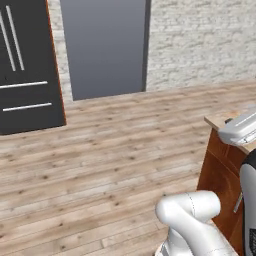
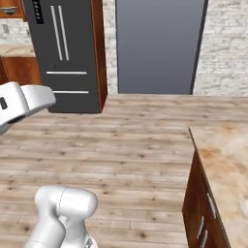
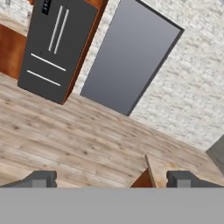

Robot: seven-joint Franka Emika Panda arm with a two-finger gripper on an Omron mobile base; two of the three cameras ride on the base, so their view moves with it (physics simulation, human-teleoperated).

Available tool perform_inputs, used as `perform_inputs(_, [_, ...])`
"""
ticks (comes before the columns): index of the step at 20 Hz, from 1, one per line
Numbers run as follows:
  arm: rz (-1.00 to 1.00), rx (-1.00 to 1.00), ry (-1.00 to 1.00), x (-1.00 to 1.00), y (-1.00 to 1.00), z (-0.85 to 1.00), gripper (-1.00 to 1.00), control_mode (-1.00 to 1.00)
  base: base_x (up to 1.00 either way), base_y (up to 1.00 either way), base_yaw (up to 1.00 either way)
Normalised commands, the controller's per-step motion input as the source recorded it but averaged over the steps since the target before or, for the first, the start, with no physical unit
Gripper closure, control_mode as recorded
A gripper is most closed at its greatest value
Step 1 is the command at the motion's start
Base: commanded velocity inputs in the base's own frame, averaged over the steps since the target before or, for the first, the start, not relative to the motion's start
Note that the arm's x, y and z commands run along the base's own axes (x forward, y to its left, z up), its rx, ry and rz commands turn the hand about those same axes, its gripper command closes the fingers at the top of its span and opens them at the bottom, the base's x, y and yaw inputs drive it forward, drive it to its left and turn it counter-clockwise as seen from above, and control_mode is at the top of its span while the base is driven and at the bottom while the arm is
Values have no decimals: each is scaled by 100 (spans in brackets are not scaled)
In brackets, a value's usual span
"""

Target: Move the bowls from the cabinet to the plates on the dining table.

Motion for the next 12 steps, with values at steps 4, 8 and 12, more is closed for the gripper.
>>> perform_inputs(4, [0,0,0,0,0,0,-100,100,59,36,24])
perform_inputs(8, [0,0,0,0,0,0,-100,100,83,43,13])
perform_inputs(12, [0,0,0,0,0,0,-100,100,96,53,5])
